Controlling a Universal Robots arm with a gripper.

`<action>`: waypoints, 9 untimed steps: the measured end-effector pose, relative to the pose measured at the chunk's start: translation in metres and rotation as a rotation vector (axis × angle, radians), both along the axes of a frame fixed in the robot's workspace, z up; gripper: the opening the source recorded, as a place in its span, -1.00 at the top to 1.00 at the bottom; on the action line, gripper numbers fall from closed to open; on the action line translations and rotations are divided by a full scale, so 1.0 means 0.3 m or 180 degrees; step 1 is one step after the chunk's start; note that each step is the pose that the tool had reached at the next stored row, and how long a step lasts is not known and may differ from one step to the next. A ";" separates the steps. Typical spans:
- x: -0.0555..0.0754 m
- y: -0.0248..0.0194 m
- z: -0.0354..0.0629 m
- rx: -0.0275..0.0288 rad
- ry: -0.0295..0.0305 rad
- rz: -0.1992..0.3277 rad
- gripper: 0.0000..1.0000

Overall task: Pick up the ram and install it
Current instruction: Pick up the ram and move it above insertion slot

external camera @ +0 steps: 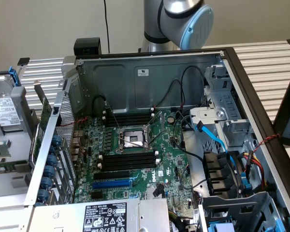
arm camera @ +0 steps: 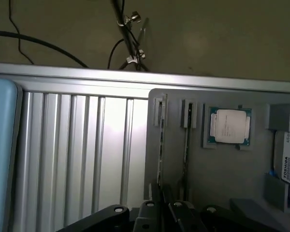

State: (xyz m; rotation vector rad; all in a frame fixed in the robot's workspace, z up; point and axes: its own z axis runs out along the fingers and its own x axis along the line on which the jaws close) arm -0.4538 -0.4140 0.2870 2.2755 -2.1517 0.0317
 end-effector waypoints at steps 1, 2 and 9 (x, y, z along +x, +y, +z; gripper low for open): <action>0.004 -0.005 0.015 0.0000 0.0000 0.0000 0.73; 0.010 -0.011 0.030 0.0000 0.0000 0.0000 0.73; 0.071 -0.055 0.136 0.0001 0.0009 0.0001 0.73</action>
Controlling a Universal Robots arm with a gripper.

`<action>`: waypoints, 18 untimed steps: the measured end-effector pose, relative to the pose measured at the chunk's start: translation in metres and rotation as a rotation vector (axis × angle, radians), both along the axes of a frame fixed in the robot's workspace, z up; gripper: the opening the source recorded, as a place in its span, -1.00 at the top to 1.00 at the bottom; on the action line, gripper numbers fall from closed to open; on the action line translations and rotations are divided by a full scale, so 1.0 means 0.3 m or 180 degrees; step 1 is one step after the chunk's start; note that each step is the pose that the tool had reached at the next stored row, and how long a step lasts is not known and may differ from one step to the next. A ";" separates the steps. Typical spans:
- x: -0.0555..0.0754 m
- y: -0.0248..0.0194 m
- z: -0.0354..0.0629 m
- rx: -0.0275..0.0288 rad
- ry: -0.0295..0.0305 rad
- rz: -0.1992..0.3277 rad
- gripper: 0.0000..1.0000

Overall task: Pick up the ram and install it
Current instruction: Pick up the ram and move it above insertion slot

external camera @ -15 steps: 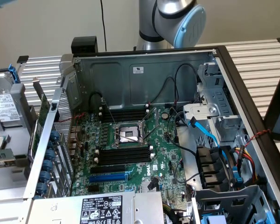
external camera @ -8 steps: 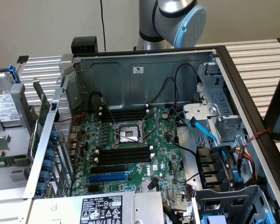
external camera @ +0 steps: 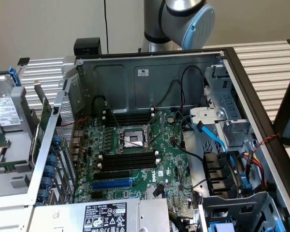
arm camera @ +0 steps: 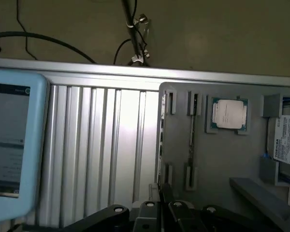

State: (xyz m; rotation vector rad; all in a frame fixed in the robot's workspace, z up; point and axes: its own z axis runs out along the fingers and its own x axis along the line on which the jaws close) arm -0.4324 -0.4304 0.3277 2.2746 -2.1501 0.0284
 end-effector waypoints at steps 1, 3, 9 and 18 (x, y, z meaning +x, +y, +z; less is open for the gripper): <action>0.010 -0.005 0.015 0.0000 0.0002 0.0000 0.73; 0.030 -0.014 0.045 0.0001 0.0005 0.0001 0.73; 0.096 -0.031 0.137 0.0001 0.0023 0.0004 0.73; 0.206 -0.055 0.263 0.0002 0.0061 0.0006 0.73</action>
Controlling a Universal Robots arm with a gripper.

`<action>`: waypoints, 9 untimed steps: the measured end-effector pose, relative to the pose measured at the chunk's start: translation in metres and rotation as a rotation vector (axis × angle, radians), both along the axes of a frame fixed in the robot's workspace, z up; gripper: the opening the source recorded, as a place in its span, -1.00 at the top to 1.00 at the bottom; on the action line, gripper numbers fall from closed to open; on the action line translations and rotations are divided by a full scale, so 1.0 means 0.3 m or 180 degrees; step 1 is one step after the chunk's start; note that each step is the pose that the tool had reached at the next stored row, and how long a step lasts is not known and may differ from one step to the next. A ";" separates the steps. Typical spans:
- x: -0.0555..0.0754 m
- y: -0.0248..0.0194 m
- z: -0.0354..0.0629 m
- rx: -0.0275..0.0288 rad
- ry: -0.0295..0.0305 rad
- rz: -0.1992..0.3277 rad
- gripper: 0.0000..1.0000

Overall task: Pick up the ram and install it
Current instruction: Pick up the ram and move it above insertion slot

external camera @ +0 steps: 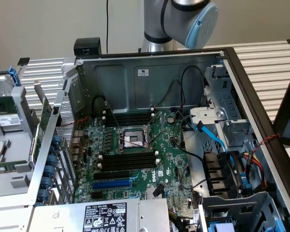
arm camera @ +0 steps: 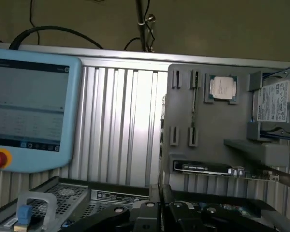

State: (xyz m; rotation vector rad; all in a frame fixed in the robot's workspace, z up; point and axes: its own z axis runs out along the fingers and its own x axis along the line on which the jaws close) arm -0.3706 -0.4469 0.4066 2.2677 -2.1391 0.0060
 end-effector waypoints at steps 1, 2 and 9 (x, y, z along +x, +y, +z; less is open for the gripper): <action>0.015 -0.002 0.008 0.0000 0.0004 0.0000 0.73; 0.030 -0.003 0.012 -0.0001 0.0006 0.0000 0.73; 0.136 -0.010 0.025 -0.0001 0.0014 0.0000 0.73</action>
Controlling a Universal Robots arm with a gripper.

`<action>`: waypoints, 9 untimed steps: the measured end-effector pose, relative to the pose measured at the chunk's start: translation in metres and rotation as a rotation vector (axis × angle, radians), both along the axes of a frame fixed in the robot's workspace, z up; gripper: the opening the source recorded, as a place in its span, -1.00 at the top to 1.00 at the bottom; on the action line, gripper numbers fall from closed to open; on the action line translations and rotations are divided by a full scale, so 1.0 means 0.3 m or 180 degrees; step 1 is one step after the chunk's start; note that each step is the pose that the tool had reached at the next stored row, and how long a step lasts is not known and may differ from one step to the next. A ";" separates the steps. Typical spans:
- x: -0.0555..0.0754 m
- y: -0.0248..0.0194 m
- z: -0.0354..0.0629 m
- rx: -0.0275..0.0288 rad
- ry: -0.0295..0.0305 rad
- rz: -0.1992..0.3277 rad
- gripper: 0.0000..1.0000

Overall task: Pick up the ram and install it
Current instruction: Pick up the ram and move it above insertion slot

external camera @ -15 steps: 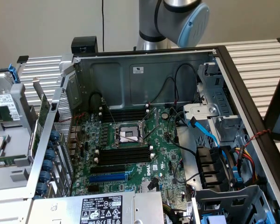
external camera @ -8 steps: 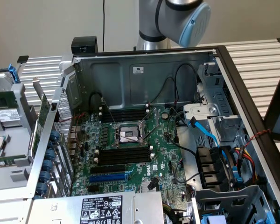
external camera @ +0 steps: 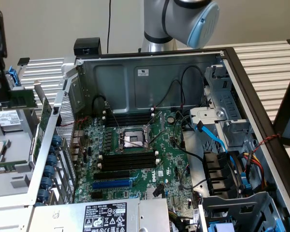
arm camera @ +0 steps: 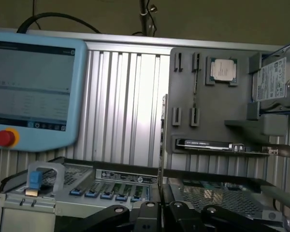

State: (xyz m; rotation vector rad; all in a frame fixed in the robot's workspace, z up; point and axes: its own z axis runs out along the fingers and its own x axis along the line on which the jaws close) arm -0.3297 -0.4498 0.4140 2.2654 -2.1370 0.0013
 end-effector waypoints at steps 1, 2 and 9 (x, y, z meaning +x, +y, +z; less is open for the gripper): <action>0.015 -0.001 0.002 0.0000 0.0000 0.0000 0.73; 0.030 -0.003 0.003 0.0000 0.0001 0.0000 0.73; 0.135 -0.009 0.006 0.0003 0.0000 0.0000 0.73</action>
